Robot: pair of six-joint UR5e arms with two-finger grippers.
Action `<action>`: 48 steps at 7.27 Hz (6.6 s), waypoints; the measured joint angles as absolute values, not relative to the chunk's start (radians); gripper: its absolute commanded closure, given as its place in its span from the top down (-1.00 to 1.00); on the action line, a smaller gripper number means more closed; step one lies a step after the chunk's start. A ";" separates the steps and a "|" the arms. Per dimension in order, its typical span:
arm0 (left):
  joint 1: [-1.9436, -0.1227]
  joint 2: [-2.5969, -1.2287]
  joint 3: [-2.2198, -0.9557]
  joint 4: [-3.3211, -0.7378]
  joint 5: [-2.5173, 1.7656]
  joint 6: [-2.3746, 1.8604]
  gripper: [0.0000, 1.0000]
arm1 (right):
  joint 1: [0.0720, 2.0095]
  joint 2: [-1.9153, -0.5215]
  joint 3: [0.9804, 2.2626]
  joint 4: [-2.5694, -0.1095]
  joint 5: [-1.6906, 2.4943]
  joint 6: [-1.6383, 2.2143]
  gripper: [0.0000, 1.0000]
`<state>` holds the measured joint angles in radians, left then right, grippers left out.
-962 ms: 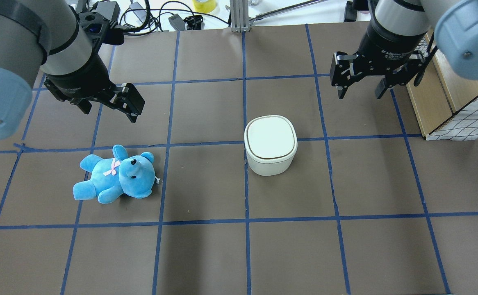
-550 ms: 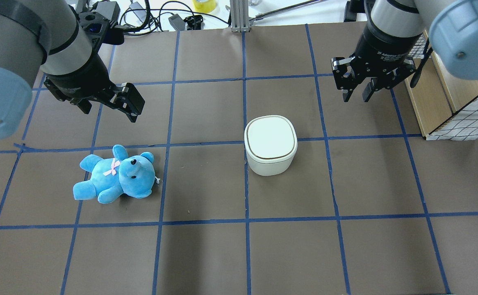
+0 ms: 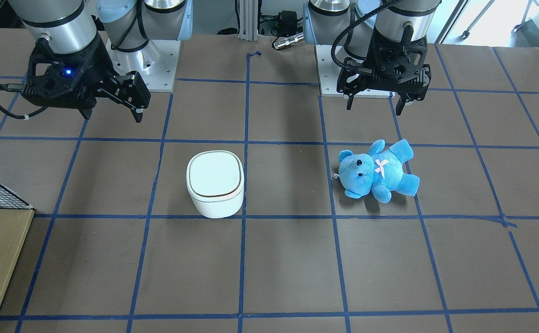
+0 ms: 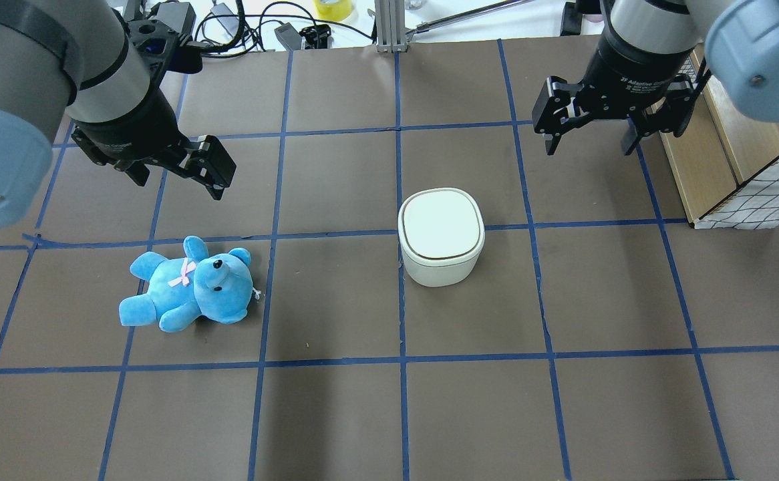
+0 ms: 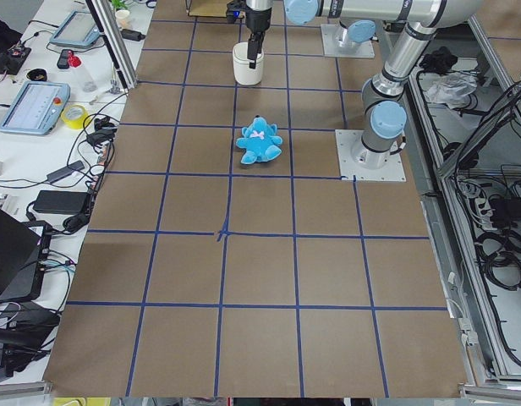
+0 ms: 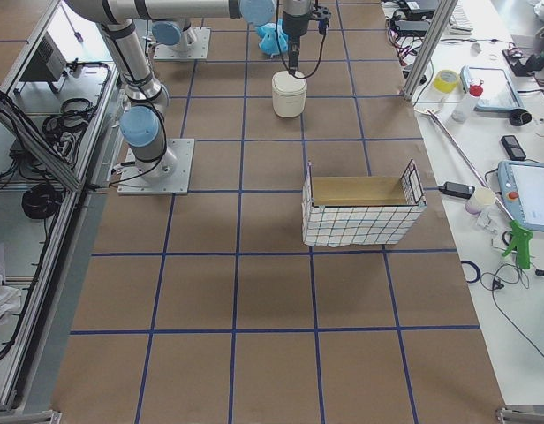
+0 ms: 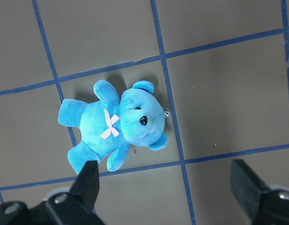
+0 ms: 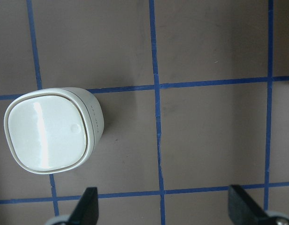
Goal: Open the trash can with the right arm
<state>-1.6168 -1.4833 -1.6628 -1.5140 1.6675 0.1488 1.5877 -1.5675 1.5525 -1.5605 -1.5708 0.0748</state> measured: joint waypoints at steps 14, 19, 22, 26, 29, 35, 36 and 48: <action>-1.617 -1.483 -1.663 -1.514 1.667 0.149 1.00 | 1.678 -1.463 1.542 -1.632 -1.479 0.216 -0.95; -1.617 -1.483 -1.663 -1.514 1.667 0.149 1.00 | 1.768 -1.367 1.638 -1.790 -1.476 0.306 -1.00; -1.617 -1.483 -1.663 -1.514 1.667 0.149 1.00 | 1.770 -1.358 1.748 -1.914 -1.476 0.297 -1.00; -1.617 -1.483 -1.663 -1.514 1.667 0.149 1.00 | 1.770 -1.343 1.758 -1.925 -1.476 0.294 -1.00; -1.617 -1.483 -1.663 -1.514 1.667 0.149 1.00 | 1.770 -1.338 1.758 -1.926 -1.477 0.296 -1.00; -1.617 -1.483 -1.663 -1.514 1.667 0.149 1.00 | 1.767 -1.361 1.639 -1.864 -1.493 0.310 1.00; -1.617 -1.483 -1.663 -1.514 1.667 0.149 1.00 | 1.763 -1.375 1.597 -1.816 -1.495 0.311 1.00; -1.617 -1.483 -1.663 -1.514 1.667 0.149 1.00 | 1.536 -1.513 1.437 -1.467 -1.556 0.043 1.00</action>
